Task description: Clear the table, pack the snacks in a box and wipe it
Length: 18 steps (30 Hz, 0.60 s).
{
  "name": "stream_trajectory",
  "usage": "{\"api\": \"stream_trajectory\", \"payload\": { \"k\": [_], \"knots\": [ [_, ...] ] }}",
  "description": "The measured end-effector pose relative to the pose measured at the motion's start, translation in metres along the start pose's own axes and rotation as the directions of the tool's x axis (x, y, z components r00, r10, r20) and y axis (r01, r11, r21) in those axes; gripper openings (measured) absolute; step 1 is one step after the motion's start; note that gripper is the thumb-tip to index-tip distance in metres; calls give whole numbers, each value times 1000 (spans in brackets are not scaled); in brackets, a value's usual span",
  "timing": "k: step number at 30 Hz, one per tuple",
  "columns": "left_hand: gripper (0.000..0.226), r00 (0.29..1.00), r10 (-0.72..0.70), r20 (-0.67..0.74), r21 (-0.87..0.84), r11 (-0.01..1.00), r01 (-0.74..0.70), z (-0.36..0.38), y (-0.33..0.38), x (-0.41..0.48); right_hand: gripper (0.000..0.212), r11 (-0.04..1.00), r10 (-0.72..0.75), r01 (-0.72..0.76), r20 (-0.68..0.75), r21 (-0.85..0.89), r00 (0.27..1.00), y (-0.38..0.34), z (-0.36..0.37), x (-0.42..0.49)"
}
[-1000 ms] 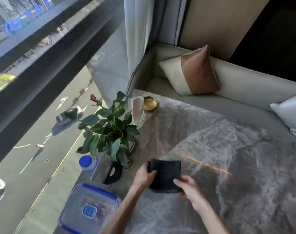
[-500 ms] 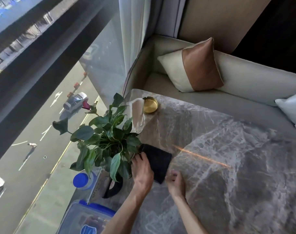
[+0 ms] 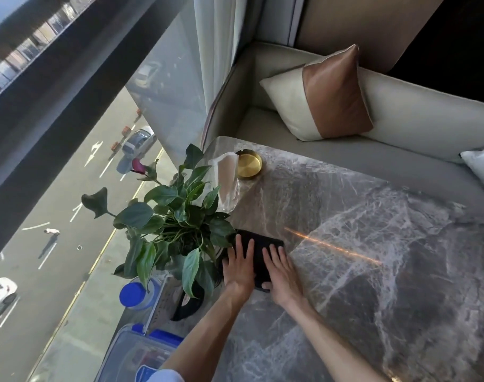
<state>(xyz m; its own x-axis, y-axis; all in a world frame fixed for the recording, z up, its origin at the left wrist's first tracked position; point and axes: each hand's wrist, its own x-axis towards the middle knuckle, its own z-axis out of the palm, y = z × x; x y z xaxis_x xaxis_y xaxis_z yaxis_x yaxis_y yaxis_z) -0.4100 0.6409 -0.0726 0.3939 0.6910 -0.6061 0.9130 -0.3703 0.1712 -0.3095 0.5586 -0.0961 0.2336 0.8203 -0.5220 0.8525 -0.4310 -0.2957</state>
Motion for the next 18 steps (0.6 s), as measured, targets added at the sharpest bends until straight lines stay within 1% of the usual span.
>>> {"api": "stream_trajectory", "payload": {
  "k": [2, 4, 9, 13, 15, 18],
  "knots": [
    [90, 1000, -11, 5, -11, 1000, 11, 1, 1, 0, 95, 998, -4, 5, 7, -59, 1000, 5, -7, 4],
    [90, 1000, -9, 11, -21, 1000, 9, 3, 1, 0, 95, 995, 25, -23, 21, -100, 999, 5, -11, 2],
    [90, 998, 37, 45, -116, 993, -31, 10, -5, -3, 95, 986, 107, -105, 12, -130, 994, 4, -10, -6],
    [94, 997, 49, 58, -140, 989, -41, 9, 0, -6, 95, 980, 143, -141, 5, -141, 990, 11, -13, -7],
    [94, 997, 48, 53, -136, 990, -41, 9, 3, -8, 95, 982, 127, -127, -10, -142, 992, 11, -14, -7],
    [93, 998, 47, 45, -131, 991, -40, 4, 5, -14, 95, 989, 48, -51, -21, -142, 999, 10, -15, -10]
  ]
}}
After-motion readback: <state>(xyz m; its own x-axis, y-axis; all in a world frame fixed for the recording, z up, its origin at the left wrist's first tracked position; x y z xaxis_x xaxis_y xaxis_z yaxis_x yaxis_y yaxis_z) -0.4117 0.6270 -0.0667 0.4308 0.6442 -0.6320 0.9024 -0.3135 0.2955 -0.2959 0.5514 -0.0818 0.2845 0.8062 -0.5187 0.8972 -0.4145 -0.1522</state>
